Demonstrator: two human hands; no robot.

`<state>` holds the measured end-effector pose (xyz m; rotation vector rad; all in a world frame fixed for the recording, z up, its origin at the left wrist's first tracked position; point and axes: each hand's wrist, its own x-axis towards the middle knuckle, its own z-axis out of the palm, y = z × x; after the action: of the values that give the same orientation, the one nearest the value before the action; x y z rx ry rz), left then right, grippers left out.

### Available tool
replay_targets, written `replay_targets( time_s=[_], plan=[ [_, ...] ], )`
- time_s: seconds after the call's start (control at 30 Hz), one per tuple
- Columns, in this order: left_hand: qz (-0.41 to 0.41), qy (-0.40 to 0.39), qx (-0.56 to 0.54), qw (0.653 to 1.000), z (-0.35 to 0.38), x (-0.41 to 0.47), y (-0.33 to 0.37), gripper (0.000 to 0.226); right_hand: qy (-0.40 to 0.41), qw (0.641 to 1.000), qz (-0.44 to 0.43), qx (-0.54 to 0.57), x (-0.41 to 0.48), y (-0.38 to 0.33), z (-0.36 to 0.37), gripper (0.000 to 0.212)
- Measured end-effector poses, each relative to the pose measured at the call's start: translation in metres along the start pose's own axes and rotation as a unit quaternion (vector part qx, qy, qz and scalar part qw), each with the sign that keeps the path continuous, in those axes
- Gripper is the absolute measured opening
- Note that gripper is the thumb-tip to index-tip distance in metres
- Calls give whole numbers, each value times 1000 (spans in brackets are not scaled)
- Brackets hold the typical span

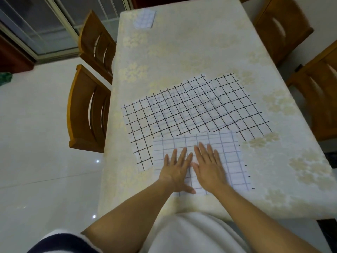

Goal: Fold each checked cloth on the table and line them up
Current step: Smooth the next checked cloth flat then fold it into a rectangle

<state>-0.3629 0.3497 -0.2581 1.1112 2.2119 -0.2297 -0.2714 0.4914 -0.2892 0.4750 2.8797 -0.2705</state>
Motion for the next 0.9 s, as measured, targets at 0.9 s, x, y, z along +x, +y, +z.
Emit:
replay_targets(
  time_s=[0.9],
  plan=[
    [11, 30, -11, 999, -44, 27, 12, 112, -38, 907, 348, 233, 0, 116, -56, 44]
  ],
)
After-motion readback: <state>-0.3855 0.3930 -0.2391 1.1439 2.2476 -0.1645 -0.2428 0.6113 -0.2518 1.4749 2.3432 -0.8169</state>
